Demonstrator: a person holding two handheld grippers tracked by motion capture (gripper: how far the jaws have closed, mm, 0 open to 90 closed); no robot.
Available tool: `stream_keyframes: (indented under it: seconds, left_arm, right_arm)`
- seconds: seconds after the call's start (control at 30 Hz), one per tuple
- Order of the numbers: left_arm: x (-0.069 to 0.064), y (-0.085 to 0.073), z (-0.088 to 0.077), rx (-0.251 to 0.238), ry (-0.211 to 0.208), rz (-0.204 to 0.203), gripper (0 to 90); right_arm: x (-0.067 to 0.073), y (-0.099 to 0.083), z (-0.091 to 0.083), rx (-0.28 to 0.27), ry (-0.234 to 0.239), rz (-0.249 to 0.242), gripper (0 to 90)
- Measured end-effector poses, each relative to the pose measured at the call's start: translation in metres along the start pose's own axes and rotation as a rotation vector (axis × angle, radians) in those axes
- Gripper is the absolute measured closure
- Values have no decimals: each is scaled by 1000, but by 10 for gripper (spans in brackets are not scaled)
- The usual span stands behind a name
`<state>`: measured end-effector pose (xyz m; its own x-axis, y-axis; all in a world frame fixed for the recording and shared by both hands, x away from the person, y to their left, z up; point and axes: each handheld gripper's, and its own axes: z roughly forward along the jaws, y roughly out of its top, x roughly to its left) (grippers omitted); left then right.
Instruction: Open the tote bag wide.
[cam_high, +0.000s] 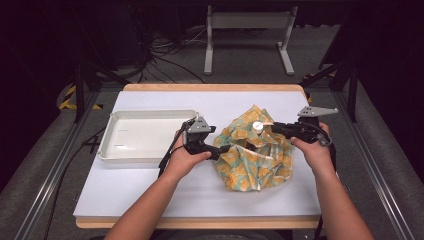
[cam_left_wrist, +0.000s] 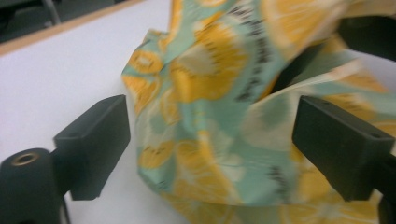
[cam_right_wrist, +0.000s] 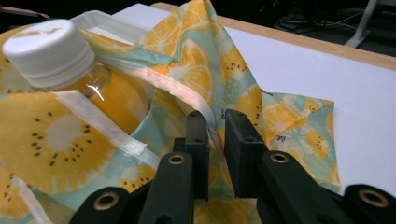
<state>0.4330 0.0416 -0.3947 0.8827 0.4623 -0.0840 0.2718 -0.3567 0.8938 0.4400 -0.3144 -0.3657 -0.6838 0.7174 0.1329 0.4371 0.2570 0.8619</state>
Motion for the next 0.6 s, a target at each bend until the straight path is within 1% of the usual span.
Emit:
stream_keyframes:
  seconds: [0.07,0.2,0.23,0.27,0.3,0.33,0.43,0.47,0.53,0.6]
  left_arm:
    - [-8,5,-6,-24,-9,25,102]
    - [-25,18,-12,-46,-15,83,104]
    - [-29,21,-12,-54,-17,91,104]
    - [-29,21,-12,-54,-17,91,104]
    - [-34,25,-13,-65,-16,106,104]
    - [-36,28,-13,-72,-18,114,106]
    - [-47,38,-11,-91,-35,137,113]
    - [-49,40,-9,-88,-36,149,114]
    - [-52,43,-5,-86,-34,160,117]
    - [-55,46,-1,-84,-36,161,120]
  right_arm:
    - [1,0,-2,-9,1,-1,792]
    - [3,2,-3,-23,3,-1,782]
    - [4,2,-3,-25,3,-2,782]
    - [4,2,-3,-25,3,-2,782]
    - [4,2,-3,-27,2,-2,782]
    - [4,2,-2,-28,3,-3,783]
    - [5,2,-2,-26,7,-5,786]
    - [5,2,-2,-26,8,-4,788]
    - [6,2,-2,-25,12,-2,789]
    - [6,2,-2,-25,17,-4,789]
